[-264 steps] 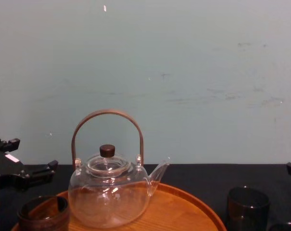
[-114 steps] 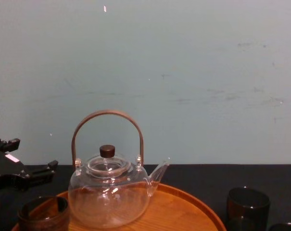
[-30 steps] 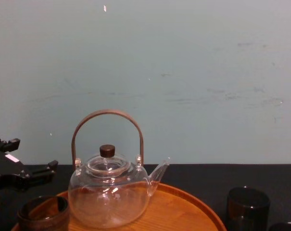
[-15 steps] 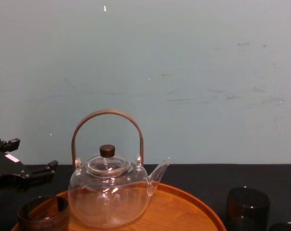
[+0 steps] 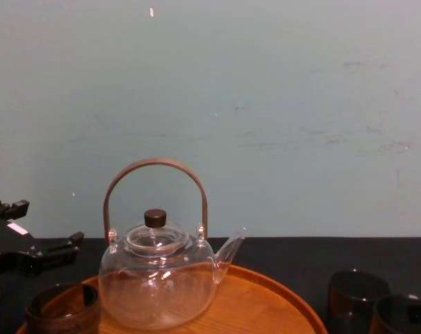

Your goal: Pick up the glass from the table and place it on the tray.

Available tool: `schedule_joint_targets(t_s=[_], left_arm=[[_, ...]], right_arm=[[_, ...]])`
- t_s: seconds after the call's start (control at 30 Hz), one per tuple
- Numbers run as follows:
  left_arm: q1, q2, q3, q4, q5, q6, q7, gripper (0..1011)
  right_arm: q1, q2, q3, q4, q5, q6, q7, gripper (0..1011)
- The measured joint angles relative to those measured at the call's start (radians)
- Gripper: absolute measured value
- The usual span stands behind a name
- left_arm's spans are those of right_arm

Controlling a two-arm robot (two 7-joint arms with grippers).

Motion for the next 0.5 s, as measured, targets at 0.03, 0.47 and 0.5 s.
schedule_joint_targets(t_s=[0.03,0.47,0.5], left_arm=[[0.0,0.0,0.0,0.0,0.0,0.0,0.0,1001],[0.0,0.0,0.0,0.0,0.0,0.0,0.0,1001],[0.0,0.0,0.0,0.0,0.0,0.0,0.0,1001]], right_arm=[[0.004,0.002,-0.002,-0.002,0.004,-0.003,0.006,908],[0.097,-0.012,-0.071,-0.001,0.017,-0.034,0.042,908],[0.107,-0.018,-0.081,0.004,0.016,-0.035,0.042,908]])
